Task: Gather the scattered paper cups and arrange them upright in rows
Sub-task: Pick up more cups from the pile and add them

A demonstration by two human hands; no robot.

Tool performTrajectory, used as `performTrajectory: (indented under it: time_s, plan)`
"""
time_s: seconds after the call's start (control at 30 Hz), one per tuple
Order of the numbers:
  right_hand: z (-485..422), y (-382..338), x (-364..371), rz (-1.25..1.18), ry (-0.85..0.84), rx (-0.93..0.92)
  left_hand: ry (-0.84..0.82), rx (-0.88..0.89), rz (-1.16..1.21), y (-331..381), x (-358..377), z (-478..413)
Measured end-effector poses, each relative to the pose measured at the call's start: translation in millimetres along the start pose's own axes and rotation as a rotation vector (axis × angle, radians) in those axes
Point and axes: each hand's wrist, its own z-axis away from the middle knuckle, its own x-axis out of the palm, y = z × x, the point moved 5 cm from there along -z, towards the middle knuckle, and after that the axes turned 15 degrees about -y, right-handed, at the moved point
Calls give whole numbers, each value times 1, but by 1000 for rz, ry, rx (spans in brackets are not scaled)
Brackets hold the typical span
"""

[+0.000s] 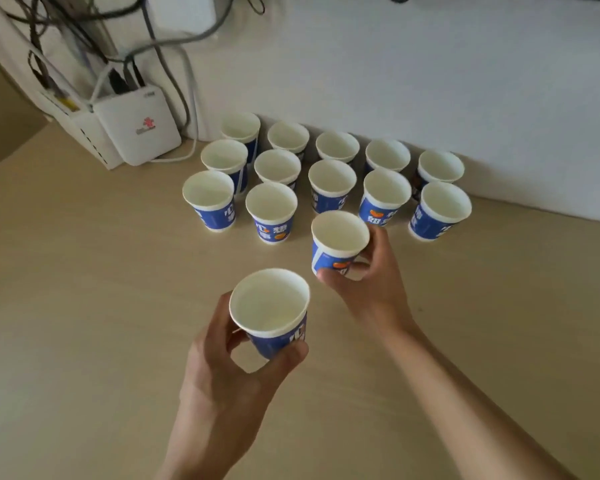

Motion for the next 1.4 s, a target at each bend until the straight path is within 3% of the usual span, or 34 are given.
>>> performTrajectory:
  time_s: [0.8, 0.93, 1.07, 1.13, 1.2, 1.3, 1.4]
  plan:
    - [-46, 17, 5, 77, 121, -77, -29, 155, -38, -10, -9, -51]
    - [-29, 16, 2, 59, 105, -75, -30, 139, -37, -12, -8, -50]
    - [14, 15, -16, -48, 205, -67, -36, 99, -29, -13, 1, -50]
    - [29, 13, -23, -263, 92, -79, -73, 75, -36, -13, 11, -52]
    - [39, 8, -23, -423, -130, -82, -115, 69, -71, -9, 24, -56]
    - [45, -2, -22, -349, -327, -64, -162, 96, -119, 2, 44, -65]
    - [43, -6, -30, -263, -302, -35, -200, 128, -135, 13, 61, -74]
